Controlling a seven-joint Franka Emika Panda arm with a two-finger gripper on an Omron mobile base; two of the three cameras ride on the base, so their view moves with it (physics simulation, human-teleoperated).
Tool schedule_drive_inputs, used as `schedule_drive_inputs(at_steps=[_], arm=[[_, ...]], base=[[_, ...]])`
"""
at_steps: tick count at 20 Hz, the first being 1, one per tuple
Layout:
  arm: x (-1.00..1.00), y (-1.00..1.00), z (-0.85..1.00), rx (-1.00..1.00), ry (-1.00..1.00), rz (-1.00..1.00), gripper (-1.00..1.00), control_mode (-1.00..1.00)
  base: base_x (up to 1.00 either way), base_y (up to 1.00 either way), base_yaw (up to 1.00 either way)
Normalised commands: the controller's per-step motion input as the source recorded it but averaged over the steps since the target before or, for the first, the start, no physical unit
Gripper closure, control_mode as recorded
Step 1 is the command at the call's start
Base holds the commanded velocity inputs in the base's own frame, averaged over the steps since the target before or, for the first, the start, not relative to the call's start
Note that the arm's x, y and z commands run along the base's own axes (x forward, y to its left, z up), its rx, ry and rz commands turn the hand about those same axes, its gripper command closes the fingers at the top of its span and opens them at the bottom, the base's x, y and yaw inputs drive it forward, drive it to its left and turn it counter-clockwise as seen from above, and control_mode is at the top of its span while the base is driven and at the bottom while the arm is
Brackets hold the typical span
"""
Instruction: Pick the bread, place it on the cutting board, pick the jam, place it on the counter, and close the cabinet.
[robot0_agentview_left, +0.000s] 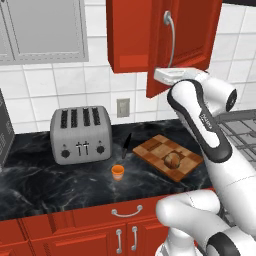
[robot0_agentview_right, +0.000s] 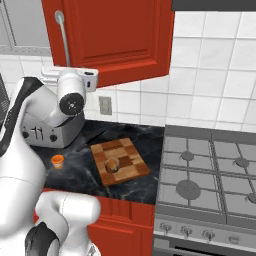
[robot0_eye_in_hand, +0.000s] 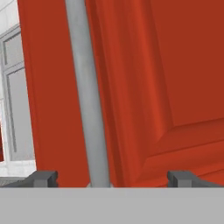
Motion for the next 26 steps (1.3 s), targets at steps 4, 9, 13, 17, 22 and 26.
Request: schedule_drive_inputs(at_steps=[4, 9, 13, 17, 22, 26], arm=[[0.17, 0.22, 0.00, 0.00, 0.00, -0.09, -1.00, -1.00], [0.19, 0.21, 0.00, 0.00, 0.00, -0.09, -1.00, -1.00], [0.21, 0.23, 0.00, 0.00, 0.00, -0.09, -1.00, -1.00], [0.21, 0.23, 0.00, 0.00, 0.00, -0.08, -1.00, -1.00], [0.22, 0.22, 0.00, 0.00, 0.00, -0.08, -1.00, -1.00], [0.22, 0.19, 0.00, 0.00, 0.00, -0.08, -1.00, -1.00]], base=[[0.00, 0.00, 0.00], [0.00, 0.00, 0.00], [0.00, 0.00, 0.00], [0.00, 0.00, 0.00], [0.00, 0.00, 0.00], [0.00, 0.00, 0.00]])
